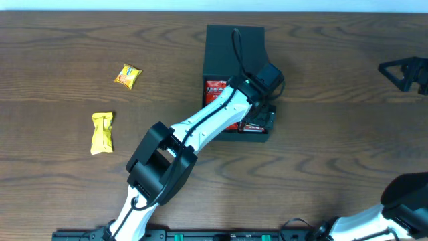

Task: Pack container
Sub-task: 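Push the Hello Panda box down beside the Hacks bag, then release the box and move the left gripper to the yellow packets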

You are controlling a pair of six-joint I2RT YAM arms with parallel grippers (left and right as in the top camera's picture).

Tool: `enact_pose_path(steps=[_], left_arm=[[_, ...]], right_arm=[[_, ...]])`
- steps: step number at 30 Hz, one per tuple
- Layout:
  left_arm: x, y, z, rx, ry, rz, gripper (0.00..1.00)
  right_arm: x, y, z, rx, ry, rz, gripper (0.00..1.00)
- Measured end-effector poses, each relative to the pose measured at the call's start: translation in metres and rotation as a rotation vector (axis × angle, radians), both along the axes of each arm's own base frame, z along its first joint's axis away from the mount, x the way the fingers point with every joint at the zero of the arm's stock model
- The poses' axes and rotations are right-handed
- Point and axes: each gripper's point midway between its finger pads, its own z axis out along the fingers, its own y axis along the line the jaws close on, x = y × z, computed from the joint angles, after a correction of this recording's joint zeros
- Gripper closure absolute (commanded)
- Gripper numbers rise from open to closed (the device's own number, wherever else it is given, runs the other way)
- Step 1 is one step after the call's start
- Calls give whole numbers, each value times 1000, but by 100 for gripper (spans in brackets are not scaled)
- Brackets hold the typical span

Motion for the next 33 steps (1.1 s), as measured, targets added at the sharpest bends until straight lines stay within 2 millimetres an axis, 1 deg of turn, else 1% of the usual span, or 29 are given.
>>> enact_pose_path(steps=[3,6,9,10,12,14,15,17,18,20,21,22,23,24,25,28,29,30,31,33], left_arm=[[0,0,0,-4,4,-2,5],[5,-1,7,-16,-8,4,5],[20,-4,26,-52,-50,17,5],[27,-3,37,-67,-75,24,5],[39,5,63,-89,-130,42,5],[49,17,91,-107,-194,73,5],[55,26,109,-117,-232,95,5],[66,50,144,-129,-312,150,5],[72,67,164,-132,-356,186,5],[82,107,199,-131,-428,271,5],[86,127,211,-126,-452,312,5],[90,153,223,-112,-471,367,5],[94,176,229,-96,-483,416,5],[96,198,231,-75,-483,460,5],[98,221,229,-48,-471,506,5],[104,271,217,7,-430,605,5],[105,285,211,17,-412,628,5],[106,293,206,21,-399,641,5],[105,304,199,22,-374,661,5],[103,320,189,22,-340,690,5]], right_arm=[[0,0,0,-2,-2,1,1],[0,0,0,-2,-2,1,1],[1,-1,0,-6,-6,1,1],[1,-1,0,-10,-8,1,3],[3,-3,0,-25,-15,1,32],[4,-5,-1,-34,-17,1,83],[4,-5,-3,-33,-15,1,98],[8,-6,-8,-21,0,1,99],[10,-6,-11,-12,8,-1,98],[17,-3,-28,15,42,7,99],[22,1,-40,35,67,18,99],[27,9,-57,61,106,37,98],[31,21,-76,86,151,64,99],[33,30,-90,106,186,84,98],[36,42,-107,123,228,113,99],[41,85,-159,139,361,205,99],[42,99,-172,137,396,232,98],[42,115,-186,129,437,260,99],[41,126,-196,118,467,282,99],[39,149,-213,95,525,323,99]])
